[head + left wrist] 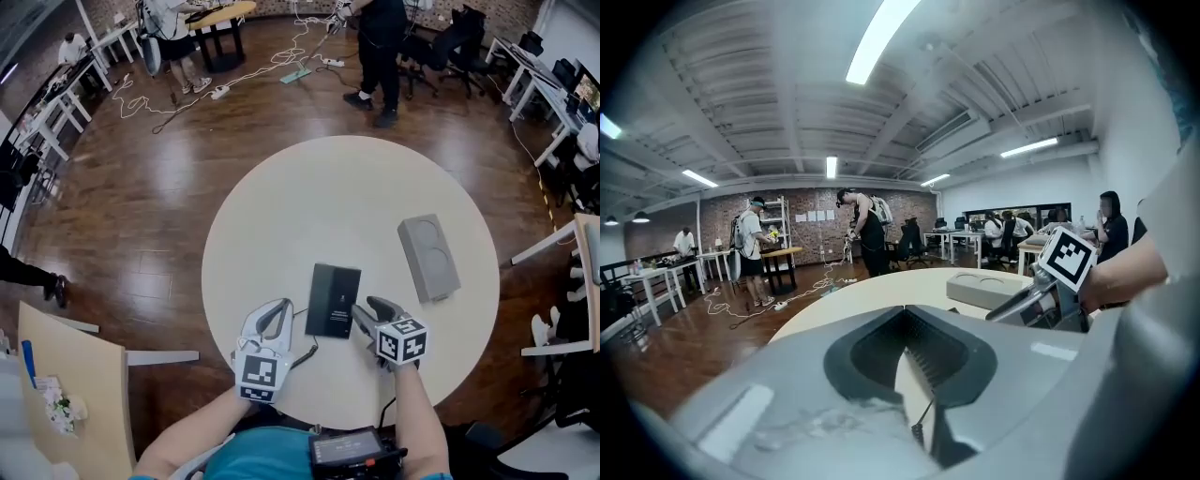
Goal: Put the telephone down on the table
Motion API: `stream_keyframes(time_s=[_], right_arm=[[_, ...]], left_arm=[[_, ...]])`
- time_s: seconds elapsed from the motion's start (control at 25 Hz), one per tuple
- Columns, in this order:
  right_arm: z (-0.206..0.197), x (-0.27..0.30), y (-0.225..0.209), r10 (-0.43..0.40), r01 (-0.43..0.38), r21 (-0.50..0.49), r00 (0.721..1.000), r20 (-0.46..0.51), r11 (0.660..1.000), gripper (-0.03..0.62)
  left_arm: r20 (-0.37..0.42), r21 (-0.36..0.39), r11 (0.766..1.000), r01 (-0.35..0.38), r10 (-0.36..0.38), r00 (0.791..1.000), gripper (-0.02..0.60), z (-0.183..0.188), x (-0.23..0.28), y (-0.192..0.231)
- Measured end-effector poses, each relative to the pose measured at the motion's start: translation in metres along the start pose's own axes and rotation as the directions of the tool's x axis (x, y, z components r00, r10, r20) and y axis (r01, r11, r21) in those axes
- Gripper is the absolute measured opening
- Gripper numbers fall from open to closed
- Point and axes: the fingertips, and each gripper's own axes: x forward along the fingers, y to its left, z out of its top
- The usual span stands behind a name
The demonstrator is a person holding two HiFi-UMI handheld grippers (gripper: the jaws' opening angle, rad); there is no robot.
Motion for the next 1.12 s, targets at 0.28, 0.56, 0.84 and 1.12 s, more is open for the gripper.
stream_keyframes(time_s=[0.28,0.56,0.84,1.12], right_arm=[[-0.018,0.034,-0.006,0.15,-0.145,0.079,0.987,-0.062,0.986,0.217],[-0.031,0.05,-0.003,0.246,-0.229,0.137,0.961,-0.123,0.964,0.233],[-0.047,0.066,0.01,0.362,-0.316,0.238,0.914,-0.183,0.918,0.237],[-0.046,0.072,0.014,0.394,-0.333,0.266,0.892,-0.222,0.905,0.242]], left_arm=[[-0.081,-0.003,1.0,-0.015,0.015,0.997,0.012,-0.034,0.011,0.0],[-0.13,-0.016,1.0,-0.022,0.02,0.991,0.012,-0.05,0.015,-0.001],[-0.151,-0.035,0.999,-0.024,0.018,0.988,0.012,-0.059,0.018,0.0],[-0.165,-0.037,0.999,-0.028,0.022,0.986,0.012,-0.065,0.019,-0.002]])
